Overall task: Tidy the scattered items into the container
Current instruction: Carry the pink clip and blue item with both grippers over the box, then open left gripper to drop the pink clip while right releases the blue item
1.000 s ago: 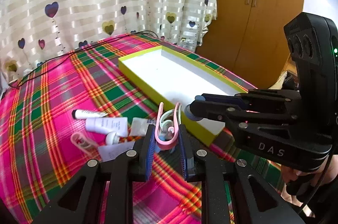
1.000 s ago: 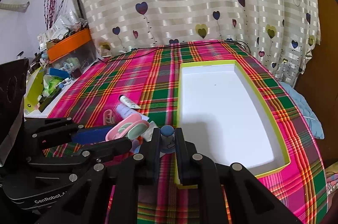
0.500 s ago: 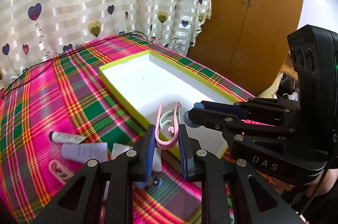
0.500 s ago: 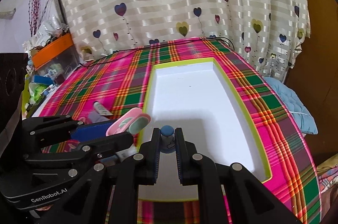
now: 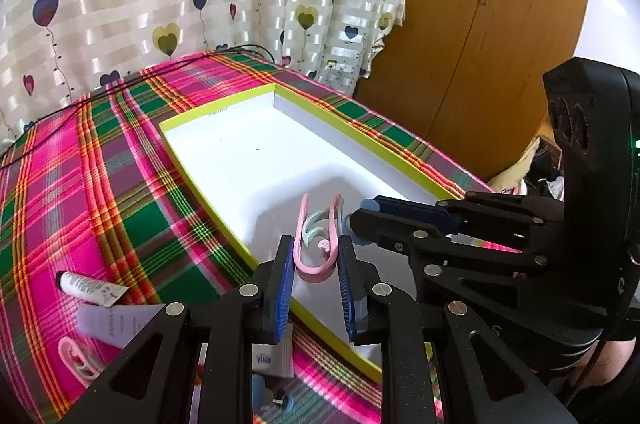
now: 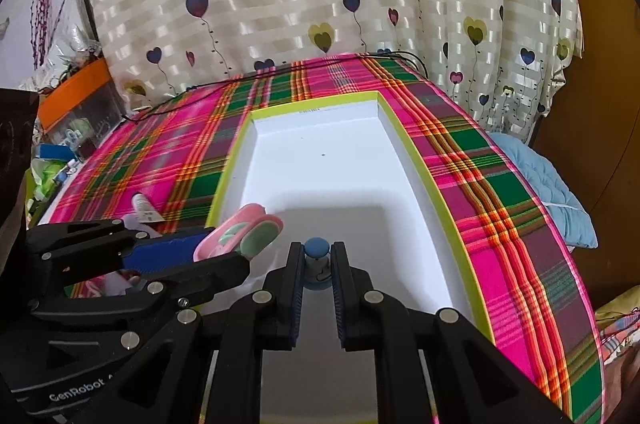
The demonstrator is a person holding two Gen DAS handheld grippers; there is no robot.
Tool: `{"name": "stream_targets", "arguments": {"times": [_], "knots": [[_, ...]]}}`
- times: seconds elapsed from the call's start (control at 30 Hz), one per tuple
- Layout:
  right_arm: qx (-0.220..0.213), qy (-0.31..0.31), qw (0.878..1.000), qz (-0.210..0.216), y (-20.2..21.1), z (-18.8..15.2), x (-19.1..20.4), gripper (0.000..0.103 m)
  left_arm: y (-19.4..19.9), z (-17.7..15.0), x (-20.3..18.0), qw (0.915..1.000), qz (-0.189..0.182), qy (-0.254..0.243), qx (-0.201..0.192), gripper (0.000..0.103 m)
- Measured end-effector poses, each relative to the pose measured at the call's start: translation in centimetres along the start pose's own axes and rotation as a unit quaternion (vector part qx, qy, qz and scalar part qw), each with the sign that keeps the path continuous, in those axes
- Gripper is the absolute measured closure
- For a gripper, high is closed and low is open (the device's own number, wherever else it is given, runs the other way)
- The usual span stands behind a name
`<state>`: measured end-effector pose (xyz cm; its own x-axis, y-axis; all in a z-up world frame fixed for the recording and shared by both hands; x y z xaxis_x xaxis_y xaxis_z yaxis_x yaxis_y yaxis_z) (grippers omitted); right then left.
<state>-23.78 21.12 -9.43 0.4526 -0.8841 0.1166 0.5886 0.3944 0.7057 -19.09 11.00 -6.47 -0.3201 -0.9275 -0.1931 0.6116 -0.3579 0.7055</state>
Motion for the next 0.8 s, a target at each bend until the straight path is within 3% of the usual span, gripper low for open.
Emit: {"name": "stream_targets", "arguments": {"times": [0.6, 0.8], "knots": [[0.008, 0.003, 1.0, -0.001, -1.5, 0.9, -0.6, 0.089, -2.5, 0.7, 1.1, 0.9995, 0.025, 0.008, 0.018, 0.081], [0.0, -0.001, 1.0, -0.001, -1.1, 1.3, -0.8, 0.089, -2.1, 1.0, 1.0, 0.9996, 0.027, 0.004, 0.007, 0.08]]}}
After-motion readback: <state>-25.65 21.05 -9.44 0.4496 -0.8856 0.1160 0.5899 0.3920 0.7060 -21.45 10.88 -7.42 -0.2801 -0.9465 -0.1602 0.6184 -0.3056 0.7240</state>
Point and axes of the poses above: each gripper's, at about its wrist camera, not at the fingertips, and y roughly against the way its jaws point, x to its left, z to its top, the point moved 8 cm from there along -y, roughly the way its jaws point, and after that the axes turned 3 degrees about y, right-handed, at the moved point
